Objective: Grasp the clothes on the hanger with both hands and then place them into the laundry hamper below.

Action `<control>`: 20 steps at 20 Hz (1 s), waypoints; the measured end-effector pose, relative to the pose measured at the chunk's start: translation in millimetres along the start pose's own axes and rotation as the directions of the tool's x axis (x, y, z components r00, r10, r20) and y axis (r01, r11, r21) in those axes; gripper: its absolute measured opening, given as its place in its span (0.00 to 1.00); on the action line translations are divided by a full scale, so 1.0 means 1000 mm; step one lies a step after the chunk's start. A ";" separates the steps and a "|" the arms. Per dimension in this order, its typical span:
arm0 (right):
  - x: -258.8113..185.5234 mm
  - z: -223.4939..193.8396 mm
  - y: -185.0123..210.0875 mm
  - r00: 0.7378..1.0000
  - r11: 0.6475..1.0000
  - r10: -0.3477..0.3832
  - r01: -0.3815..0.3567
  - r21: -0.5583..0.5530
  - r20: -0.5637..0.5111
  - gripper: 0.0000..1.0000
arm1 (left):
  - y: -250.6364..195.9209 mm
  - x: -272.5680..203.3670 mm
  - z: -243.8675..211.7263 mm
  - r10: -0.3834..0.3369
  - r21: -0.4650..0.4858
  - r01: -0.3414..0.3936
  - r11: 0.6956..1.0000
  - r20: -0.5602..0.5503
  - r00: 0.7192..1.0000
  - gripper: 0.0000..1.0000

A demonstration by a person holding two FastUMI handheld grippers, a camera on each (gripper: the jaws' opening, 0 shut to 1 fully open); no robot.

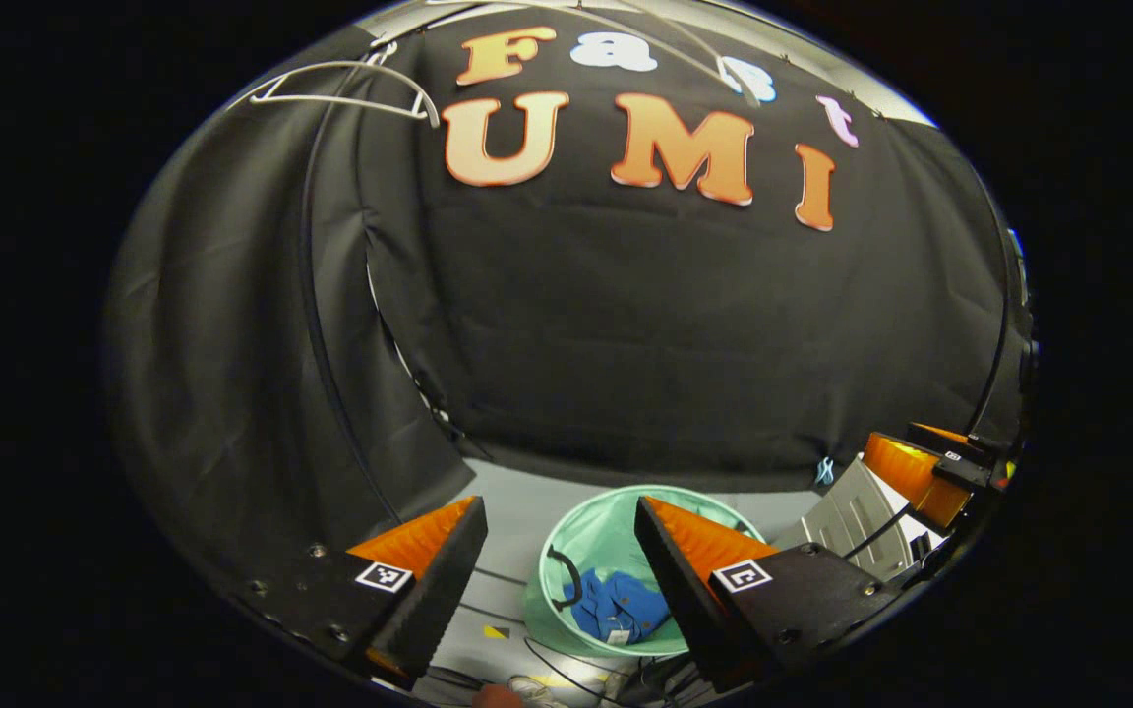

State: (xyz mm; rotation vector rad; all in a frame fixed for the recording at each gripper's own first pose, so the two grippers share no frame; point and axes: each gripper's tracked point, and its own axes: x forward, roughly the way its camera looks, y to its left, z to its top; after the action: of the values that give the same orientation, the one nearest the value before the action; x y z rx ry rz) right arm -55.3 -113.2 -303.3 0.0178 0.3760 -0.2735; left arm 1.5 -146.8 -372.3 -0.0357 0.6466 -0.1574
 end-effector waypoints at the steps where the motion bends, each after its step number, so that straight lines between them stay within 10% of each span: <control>1: -0.013 0.013 -0.001 1.000 1.000 0.002 -0.001 -0.007 0.031 0.98 | 0.003 -0.009 0.013 0.012 0.012 -0.013 1.000 0.038 0.999 0.96; 8: -0.087 0.109 -0.031 0.977 0.998 -0.059 0.055 0.023 0.203 0.89 | 0.057 -0.080 0.112 0.105 -0.011 -0.106 0.994 0.274 0.956 0.93; 12: -0.121 0.128 -0.060 0.961 0.994 -0.109 0.103 0.039 0.255 1.00 | 0.084 -0.124 0.158 0.140 -0.029 -0.140 0.990 0.397 0.907 0.93; 20: -0.157 0.152 -0.080 0.925 0.986 -0.169 0.160 0.054 0.339 0.89 | 0.137 -0.167 0.178 0.264 -0.123 -0.234 0.965 0.454 0.851 0.93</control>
State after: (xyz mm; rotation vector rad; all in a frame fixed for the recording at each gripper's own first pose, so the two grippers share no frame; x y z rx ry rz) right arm -162.2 -160.0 -102.2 -0.0367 0.0255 -0.4405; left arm -3.8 12.3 -141.8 -0.0487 0.1662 0.1247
